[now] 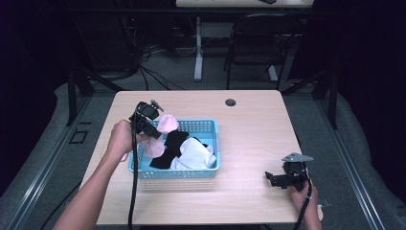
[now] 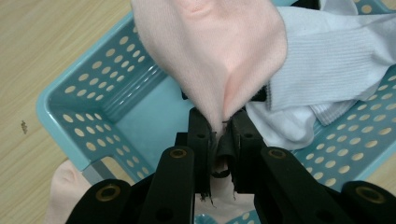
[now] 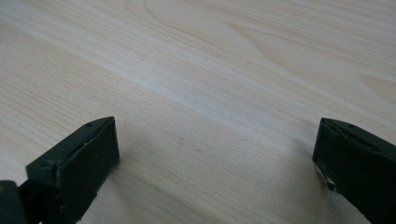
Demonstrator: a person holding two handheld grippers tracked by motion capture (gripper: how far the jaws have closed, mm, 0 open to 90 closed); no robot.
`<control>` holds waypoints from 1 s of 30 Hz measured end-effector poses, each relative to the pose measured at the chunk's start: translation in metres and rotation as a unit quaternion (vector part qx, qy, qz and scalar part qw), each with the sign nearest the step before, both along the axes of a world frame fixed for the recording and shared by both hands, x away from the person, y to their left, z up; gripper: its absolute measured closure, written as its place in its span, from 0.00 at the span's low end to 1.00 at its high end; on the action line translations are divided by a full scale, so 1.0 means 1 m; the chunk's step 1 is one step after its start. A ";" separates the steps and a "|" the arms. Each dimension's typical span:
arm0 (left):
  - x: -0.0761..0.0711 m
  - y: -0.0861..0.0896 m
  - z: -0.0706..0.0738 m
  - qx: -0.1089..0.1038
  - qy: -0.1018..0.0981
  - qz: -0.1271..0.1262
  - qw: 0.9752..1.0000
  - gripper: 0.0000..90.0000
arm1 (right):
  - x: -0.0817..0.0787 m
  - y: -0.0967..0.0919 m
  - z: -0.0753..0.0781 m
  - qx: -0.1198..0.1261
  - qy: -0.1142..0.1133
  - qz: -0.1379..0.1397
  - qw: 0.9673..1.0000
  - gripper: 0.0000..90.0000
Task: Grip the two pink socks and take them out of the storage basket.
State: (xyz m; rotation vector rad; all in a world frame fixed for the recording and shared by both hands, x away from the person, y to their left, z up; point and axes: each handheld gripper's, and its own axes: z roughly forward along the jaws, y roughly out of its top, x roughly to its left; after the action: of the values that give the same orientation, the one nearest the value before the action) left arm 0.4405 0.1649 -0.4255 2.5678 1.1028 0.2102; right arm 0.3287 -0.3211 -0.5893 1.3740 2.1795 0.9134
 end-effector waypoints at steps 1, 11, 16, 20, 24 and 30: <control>0.000 0.001 0.002 0.001 0.000 0.000 1.000 0.90 | 0.000 0.000 0.000 0.000 0.000 0.000 1.000 0.00; -0.002 0.012 0.018 -0.002 -0.013 0.009 1.000 0.91 | 0.000 0.000 0.000 0.000 0.000 0.000 1.000 0.00; -0.004 0.020 0.025 0.000 -0.018 0.016 1.000 0.91 | 0.000 0.000 0.000 0.000 0.000 0.000 1.000 0.00; -0.006 0.028 0.030 -0.001 -0.023 0.023 0.999 0.91 | 0.000 0.000 0.000 0.000 0.000 0.000 1.000 0.00; -0.009 0.041 0.036 0.000 -0.028 0.037 0.999 0.91 | 0.000 0.000 0.000 0.000 0.000 0.000 1.000 0.00; -0.014 0.061 0.042 0.002 -0.034 0.056 0.998 0.91 | 0.000 0.000 0.000 0.000 0.000 0.000 1.000 0.00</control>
State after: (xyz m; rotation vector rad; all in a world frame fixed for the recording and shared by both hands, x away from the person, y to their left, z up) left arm 0.4267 0.2255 -0.3833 2.4850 1.2231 0.3267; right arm 0.3287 -0.3210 -0.5894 1.3744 2.1788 0.9144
